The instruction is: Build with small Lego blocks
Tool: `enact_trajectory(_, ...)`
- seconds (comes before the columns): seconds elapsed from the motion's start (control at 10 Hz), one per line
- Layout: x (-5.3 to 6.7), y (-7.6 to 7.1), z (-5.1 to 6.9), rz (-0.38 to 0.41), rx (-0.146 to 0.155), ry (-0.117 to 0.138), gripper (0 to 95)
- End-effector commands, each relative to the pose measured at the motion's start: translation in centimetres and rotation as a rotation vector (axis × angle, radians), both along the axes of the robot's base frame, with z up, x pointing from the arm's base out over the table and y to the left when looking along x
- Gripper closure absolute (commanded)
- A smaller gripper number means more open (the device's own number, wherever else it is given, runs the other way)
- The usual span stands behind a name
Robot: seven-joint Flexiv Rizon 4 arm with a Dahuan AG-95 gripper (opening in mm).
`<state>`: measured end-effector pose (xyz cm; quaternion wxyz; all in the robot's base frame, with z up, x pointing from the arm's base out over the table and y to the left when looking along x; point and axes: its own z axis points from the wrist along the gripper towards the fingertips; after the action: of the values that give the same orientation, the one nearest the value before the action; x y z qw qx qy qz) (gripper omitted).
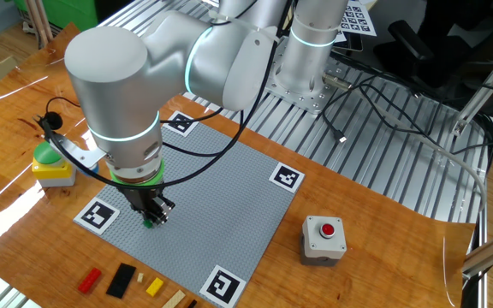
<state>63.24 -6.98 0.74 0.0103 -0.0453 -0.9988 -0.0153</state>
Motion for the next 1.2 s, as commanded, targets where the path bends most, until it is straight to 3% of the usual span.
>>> enact_trajectory(0.1, 0.03, 0.02, -0.07, 0.01, -0.002, -0.002, 76.0)
enact_trajectory(0.7, 0.03, 0.03, -0.13, 0.048, -0.004, -0.002, 76.0)
enact_trajectory(0.8, 0.03, 0.03, -0.13, 0.054, -0.004, -0.001, 95.0)
enact_trajectory(1.2, 0.03, 0.03, -0.14, 0.067, -0.002, 0.003, 95.0)
